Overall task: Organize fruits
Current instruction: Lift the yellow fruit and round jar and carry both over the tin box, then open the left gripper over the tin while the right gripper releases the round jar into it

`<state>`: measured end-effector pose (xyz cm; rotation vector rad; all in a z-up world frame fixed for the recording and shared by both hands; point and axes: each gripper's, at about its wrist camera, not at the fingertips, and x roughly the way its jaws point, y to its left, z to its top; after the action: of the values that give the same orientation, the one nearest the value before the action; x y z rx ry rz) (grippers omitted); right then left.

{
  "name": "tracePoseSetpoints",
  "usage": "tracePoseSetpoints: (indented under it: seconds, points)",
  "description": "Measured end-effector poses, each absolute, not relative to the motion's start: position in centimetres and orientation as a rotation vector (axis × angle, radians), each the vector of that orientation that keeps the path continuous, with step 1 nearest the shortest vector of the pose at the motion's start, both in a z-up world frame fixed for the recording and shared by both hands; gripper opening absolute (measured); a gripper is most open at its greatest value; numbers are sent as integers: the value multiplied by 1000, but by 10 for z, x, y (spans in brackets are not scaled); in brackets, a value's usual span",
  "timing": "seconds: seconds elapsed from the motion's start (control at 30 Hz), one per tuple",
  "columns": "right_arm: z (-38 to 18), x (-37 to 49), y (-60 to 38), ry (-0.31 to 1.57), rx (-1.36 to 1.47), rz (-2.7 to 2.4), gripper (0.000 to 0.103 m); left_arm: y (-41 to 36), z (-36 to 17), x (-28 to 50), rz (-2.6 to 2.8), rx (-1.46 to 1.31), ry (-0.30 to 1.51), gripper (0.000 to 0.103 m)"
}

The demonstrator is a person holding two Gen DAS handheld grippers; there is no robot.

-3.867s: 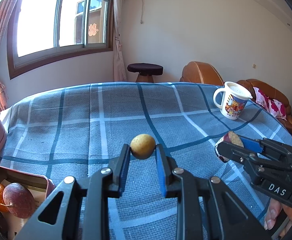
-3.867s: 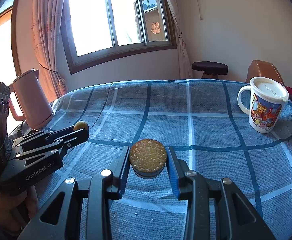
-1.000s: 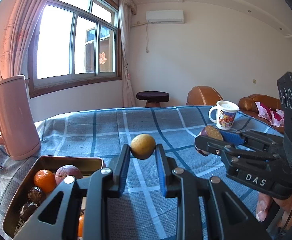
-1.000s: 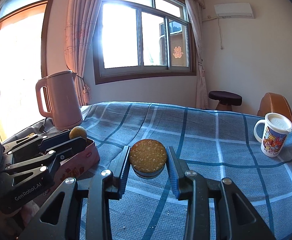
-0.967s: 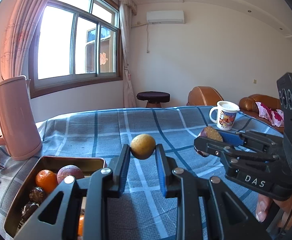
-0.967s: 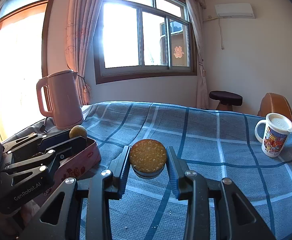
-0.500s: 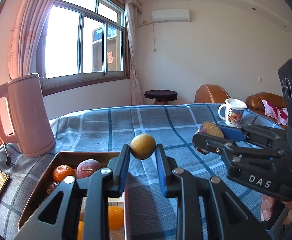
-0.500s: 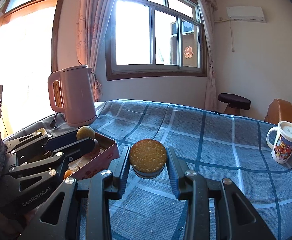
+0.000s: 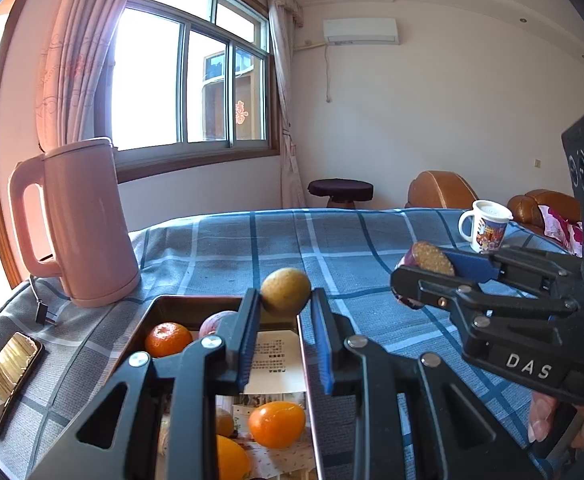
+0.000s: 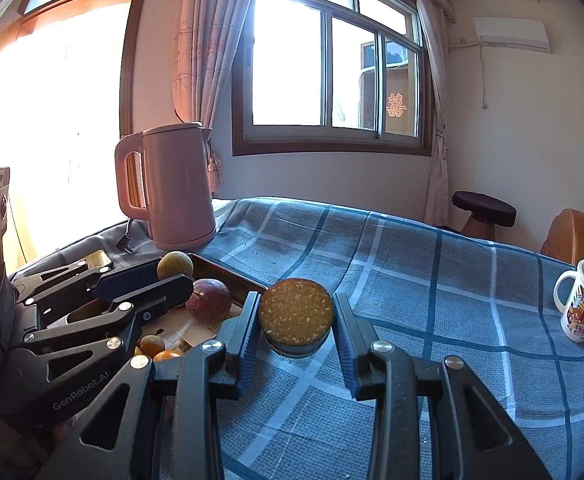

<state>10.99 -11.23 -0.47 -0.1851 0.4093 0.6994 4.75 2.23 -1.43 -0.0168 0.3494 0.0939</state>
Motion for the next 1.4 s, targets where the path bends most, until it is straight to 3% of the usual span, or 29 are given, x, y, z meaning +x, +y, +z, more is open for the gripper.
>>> tracePoseSetpoints:
  seconds: [1.4]
  points:
    - [-26, 87, -19, 469, -311, 858, 37, 105, -27, 33, 245, -109, 425, 27]
